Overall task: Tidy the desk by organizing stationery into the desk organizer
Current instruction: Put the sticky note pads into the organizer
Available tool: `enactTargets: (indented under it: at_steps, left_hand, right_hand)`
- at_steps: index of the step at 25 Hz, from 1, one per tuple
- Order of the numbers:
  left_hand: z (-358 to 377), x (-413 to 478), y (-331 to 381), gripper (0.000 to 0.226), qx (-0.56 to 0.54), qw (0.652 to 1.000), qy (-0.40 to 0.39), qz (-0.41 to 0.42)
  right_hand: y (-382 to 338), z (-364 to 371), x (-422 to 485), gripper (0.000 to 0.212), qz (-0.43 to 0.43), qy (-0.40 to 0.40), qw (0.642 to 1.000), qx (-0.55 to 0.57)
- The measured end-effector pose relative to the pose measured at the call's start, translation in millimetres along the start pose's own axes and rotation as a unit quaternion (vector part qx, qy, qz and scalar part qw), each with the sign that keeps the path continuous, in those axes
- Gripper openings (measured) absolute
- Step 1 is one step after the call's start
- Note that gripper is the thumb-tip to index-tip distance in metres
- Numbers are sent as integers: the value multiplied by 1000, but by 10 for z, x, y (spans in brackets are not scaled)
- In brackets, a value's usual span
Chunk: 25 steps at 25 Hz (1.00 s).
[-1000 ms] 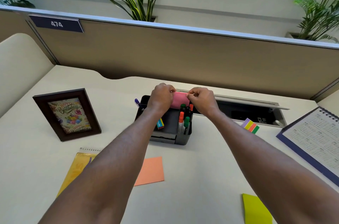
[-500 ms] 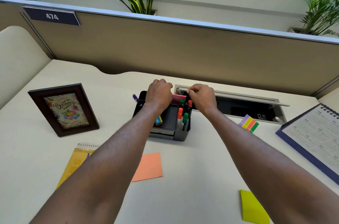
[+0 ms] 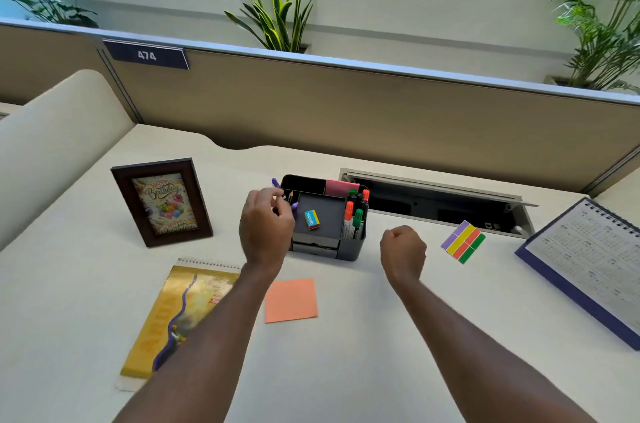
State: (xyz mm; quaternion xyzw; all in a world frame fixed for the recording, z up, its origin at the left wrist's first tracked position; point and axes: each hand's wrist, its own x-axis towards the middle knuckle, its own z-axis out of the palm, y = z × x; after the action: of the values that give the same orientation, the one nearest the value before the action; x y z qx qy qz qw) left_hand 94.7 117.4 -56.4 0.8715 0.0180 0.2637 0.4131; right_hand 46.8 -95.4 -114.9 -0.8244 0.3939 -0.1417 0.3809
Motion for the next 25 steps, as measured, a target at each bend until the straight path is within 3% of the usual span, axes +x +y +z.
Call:
enactTargets:
  at_steps: [3, 6, 8, 11, 15, 19, 22, 25]
  left_hand:
    - [-133, -350, -298, 17, 58, 987, -77, -128]
    - [-158, -714, -478, 58, 209, 908, -265, -248]
    - [-155, -914, -460, 73, 256, 869, -325, -273]
    - [-81, -1076, -427, 79, 292, 855, -338, -263]
    - [-35, -1008, -445, 84, 260, 847, -347, -307]
    - [-13, -943, -481, 68, 233, 840, -369, -322]
    - [-22, -891, -568, 39, 120, 865, -391, -292]
    - [-123, -677, -532, 24, -6, 865, -413, -284]
  right_hand:
    - [98, 66, -352, 18, -1, -36, 999, -13]
    - [120, 157, -649, 19, -19, -79, 996, -25]
    - [94, 233, -818, 19, -47, -118, 991, -29]
    - [49, 323, -981, 26, -90, -161, 982, -41]
    - [19, 425, -999, 32, -141, -211, 965, -70]
    - [-34, 484, -972, 37, -182, -264, 938, -128]
    - [-78, 486, -945, 42, -261, -305, 904, -148]
    - [-189, 441, -888, 37, -311, -321, 887, -116]
